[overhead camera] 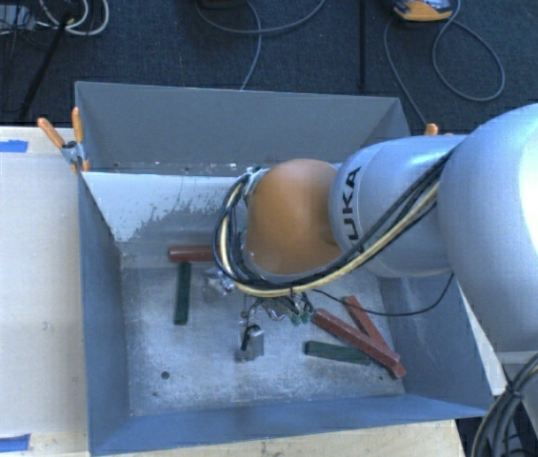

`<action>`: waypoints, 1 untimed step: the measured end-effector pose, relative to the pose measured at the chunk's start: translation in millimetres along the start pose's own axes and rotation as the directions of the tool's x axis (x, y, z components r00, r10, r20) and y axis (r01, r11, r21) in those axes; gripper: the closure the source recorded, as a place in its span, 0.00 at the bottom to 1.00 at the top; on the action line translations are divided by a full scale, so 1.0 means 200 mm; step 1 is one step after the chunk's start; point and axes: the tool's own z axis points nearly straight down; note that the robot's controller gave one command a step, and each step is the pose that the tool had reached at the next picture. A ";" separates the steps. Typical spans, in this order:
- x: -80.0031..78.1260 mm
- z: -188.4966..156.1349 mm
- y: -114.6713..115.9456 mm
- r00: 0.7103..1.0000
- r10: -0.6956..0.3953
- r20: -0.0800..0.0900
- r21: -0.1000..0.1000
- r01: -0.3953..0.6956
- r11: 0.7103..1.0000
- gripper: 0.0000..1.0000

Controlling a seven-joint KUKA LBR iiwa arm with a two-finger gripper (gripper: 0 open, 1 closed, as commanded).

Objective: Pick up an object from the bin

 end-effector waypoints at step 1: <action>0.30 -0.12 -0.55 0.973 -0.232 0.005 0.002 0.232 0.973 0.00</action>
Offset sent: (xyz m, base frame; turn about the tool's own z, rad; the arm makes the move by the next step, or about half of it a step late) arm -0.0127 -0.1207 0.0249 -0.2402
